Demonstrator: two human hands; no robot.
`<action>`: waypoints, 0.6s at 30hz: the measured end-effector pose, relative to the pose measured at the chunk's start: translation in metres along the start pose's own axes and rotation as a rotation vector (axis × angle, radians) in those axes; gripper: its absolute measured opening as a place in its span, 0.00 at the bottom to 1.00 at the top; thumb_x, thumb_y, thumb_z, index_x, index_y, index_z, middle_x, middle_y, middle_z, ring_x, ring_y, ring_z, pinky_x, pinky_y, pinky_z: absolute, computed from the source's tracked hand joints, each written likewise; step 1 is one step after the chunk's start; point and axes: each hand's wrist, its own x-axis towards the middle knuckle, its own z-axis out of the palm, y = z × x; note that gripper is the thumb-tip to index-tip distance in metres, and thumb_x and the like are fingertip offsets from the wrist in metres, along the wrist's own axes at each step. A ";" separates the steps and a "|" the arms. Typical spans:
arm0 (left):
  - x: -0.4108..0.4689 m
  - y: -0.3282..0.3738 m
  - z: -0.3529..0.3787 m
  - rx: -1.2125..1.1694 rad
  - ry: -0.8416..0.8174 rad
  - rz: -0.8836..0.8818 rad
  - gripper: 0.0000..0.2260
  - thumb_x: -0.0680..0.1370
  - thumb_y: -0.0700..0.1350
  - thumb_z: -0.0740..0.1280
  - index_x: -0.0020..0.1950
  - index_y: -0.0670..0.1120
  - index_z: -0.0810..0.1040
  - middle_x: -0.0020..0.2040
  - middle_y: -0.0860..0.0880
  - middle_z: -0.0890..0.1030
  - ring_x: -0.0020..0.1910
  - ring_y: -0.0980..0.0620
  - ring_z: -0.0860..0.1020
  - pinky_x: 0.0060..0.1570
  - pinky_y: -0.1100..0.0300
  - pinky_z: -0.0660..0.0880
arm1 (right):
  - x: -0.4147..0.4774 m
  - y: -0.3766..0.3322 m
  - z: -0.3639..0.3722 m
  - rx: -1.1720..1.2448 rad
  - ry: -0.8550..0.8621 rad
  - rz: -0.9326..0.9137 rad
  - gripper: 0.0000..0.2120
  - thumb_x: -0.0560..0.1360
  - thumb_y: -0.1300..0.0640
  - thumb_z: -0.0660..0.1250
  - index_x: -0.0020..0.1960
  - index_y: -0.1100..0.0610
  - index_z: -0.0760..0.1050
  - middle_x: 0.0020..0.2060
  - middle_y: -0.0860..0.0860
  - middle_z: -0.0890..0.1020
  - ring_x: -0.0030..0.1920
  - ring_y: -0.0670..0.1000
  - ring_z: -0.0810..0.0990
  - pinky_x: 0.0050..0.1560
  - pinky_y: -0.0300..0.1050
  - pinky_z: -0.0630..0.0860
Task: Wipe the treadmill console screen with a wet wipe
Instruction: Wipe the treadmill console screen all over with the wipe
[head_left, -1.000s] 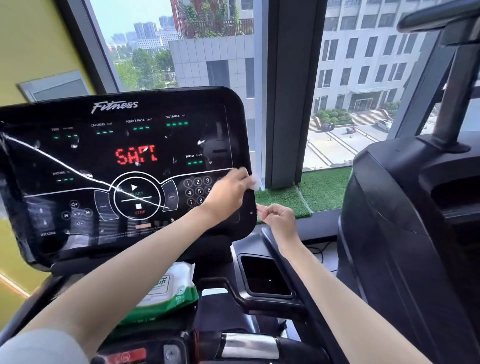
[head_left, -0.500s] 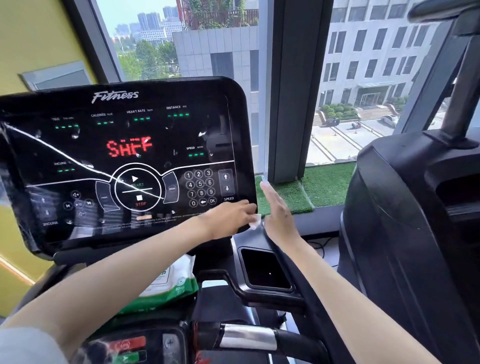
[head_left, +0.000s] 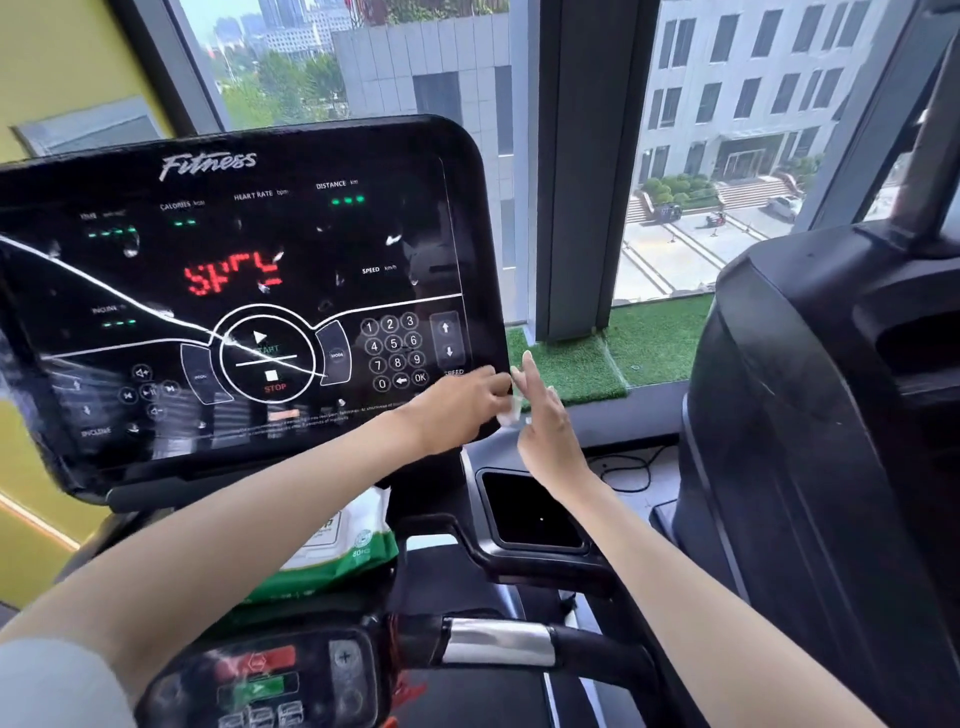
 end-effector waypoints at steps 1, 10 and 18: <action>-0.004 0.004 0.003 0.024 -0.087 0.047 0.16 0.71 0.32 0.63 0.56 0.45 0.78 0.48 0.48 0.72 0.49 0.48 0.71 0.36 0.52 0.75 | 0.001 -0.002 -0.002 0.006 0.001 0.005 0.41 0.70 0.78 0.56 0.77 0.56 0.48 0.69 0.52 0.70 0.69 0.52 0.64 0.71 0.48 0.59; -0.001 0.002 -0.003 0.001 0.004 -0.022 0.16 0.70 0.31 0.64 0.54 0.45 0.78 0.47 0.47 0.72 0.48 0.48 0.71 0.35 0.54 0.75 | 0.006 -0.008 -0.004 0.096 0.008 0.112 0.41 0.69 0.79 0.54 0.76 0.53 0.50 0.68 0.49 0.71 0.71 0.54 0.63 0.65 0.41 0.63; 0.009 -0.006 -0.009 0.002 0.112 -0.103 0.16 0.72 0.30 0.63 0.55 0.45 0.79 0.49 0.46 0.73 0.50 0.48 0.71 0.35 0.54 0.76 | 0.007 -0.012 -0.008 0.227 0.009 0.162 0.42 0.67 0.81 0.52 0.76 0.54 0.51 0.68 0.52 0.71 0.66 0.49 0.71 0.43 0.27 0.71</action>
